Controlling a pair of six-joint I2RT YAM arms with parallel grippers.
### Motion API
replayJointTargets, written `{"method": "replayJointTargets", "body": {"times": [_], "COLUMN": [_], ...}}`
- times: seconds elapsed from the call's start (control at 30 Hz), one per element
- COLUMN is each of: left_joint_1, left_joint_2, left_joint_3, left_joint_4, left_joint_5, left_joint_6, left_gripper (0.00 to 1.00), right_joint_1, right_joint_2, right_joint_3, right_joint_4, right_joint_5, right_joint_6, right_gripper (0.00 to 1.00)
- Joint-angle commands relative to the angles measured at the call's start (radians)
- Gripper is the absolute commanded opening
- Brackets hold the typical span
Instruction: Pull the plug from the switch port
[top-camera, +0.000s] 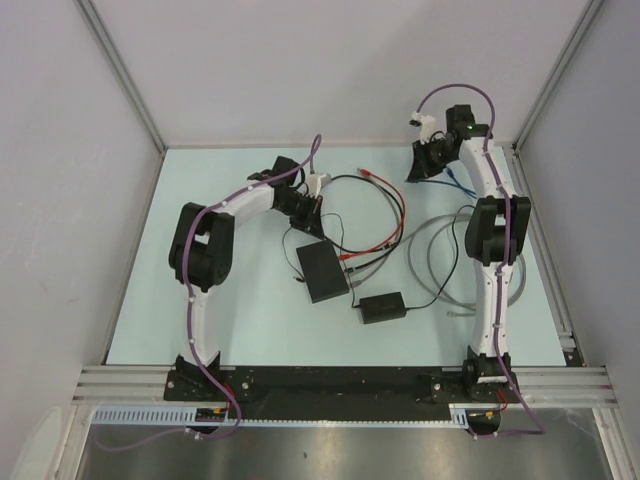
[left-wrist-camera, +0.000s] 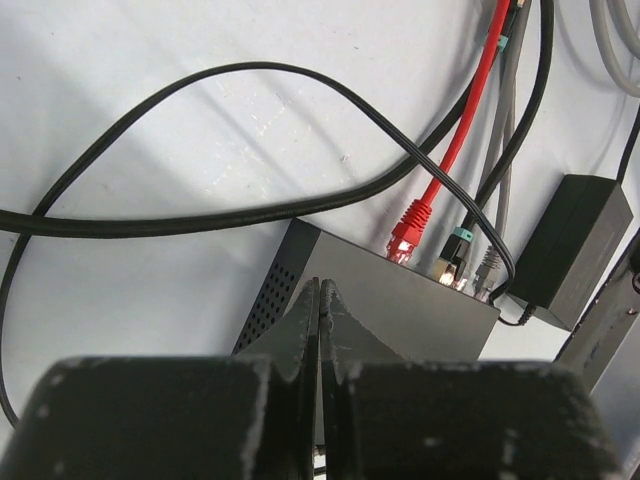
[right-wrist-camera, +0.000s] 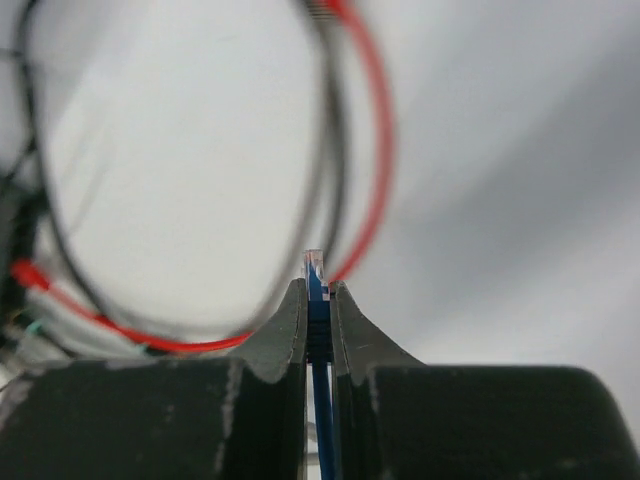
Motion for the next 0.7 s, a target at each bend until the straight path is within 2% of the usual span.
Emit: {"method": "replayJointTargets", "body": {"times": [0.0, 0.07, 0.1, 0.13, 0.2, 0.23, 0.33, 0.43, 0.47, 0.53, 0.57, 0.67], "left_joint_1": [-0.003, -0.001, -0.001, 0.0, 0.006, 0.011, 0.021, 0.076, 0.094, 0.132, 0.138, 0.138], "left_joint_2": [-0.019, -0.03, -0.045, -0.056, -0.104, -0.178, -0.246, -0.281, -0.293, -0.324, -0.344, -0.34], "left_joint_3": [0.044, 0.041, 0.04, 0.044, 0.056, 0.048, 0.03, -0.085, -0.178, -0.27, -0.329, -0.38], "left_joint_4": [0.005, 0.0, -0.009, -0.021, -0.038, -0.035, -0.119, -0.153, -0.144, -0.089, -0.082, -0.084], "left_joint_5": [0.024, 0.023, 0.024, 0.032, 0.102, 0.109, 0.063, 0.054, 0.057, 0.055, 0.046, 0.028], "left_joint_6": [0.027, 0.038, 0.053, 0.067, 0.101, 0.107, 0.176, 0.133, 0.112, 0.047, 0.041, 0.04], "left_gripper": [0.0, 0.0, 0.0, 0.0, 0.01, 0.05, 0.13, 0.11, 0.09, 0.0, 0.0, 0.0], "right_joint_1": [-0.009, 0.003, 0.009, 0.018, 0.044, 0.052, 0.072, 0.097, 0.104, 0.13, 0.144, 0.178], "right_joint_2": [-0.027, -0.021, -0.015, -0.009, 0.004, -0.001, -0.065, -0.128, -0.14, -0.162, -0.165, -0.174], "right_joint_3": [0.025, 0.0, -0.006, -0.009, -0.012, -0.02, -0.093, -0.188, -0.211, -0.289, -0.306, -0.359], "right_joint_4": [0.206, 0.258, 0.26, 0.256, 0.236, 0.233, 0.234, 0.224, 0.213, 0.205, 0.191, 0.165], "right_joint_5": [0.202, 0.248, 0.249, 0.248, 0.285, 0.283, 0.184, 0.038, -0.02, -0.05, -0.063, -0.091], "right_joint_6": [0.136, 0.179, 0.183, 0.186, 0.214, 0.231, 0.268, 0.258, 0.252, 0.229, 0.219, 0.189], "right_gripper": [0.0, 0.0, 0.05, 0.21, 0.4, 0.5, 0.67, 0.66, 0.66, 0.62, 0.6, 0.55]}}
